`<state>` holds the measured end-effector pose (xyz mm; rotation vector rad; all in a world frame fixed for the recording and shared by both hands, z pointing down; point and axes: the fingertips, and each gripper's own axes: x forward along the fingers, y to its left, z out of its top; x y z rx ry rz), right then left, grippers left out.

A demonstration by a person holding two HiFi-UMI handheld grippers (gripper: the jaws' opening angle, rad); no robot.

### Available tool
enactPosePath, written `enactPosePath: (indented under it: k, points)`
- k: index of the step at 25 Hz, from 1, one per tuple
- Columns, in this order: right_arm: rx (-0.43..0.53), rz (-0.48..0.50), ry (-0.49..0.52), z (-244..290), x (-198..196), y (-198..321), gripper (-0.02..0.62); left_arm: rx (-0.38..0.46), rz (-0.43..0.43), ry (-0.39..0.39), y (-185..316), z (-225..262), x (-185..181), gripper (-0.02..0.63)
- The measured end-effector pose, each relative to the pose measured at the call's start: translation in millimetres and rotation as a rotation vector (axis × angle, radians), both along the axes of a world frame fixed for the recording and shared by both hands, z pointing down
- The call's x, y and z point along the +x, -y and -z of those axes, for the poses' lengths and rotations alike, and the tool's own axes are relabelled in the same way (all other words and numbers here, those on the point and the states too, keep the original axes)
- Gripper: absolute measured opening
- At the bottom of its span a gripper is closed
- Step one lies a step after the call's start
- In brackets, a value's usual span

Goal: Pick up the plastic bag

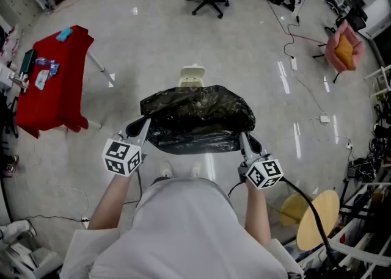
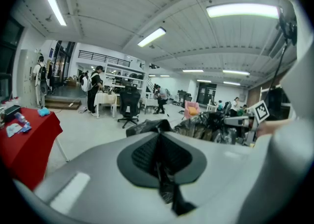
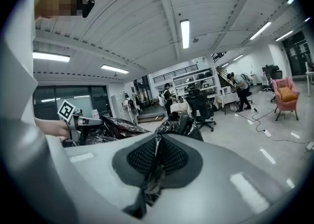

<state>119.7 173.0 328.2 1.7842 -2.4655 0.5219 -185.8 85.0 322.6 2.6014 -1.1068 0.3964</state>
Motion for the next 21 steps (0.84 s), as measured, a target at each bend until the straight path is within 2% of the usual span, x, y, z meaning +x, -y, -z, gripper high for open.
enactPosePath:
  k: [21]
  points:
    - [0.021,0.039,0.025,5,21,5,0.002,0.012,0.042,-0.035,-5,14,22,0.008]
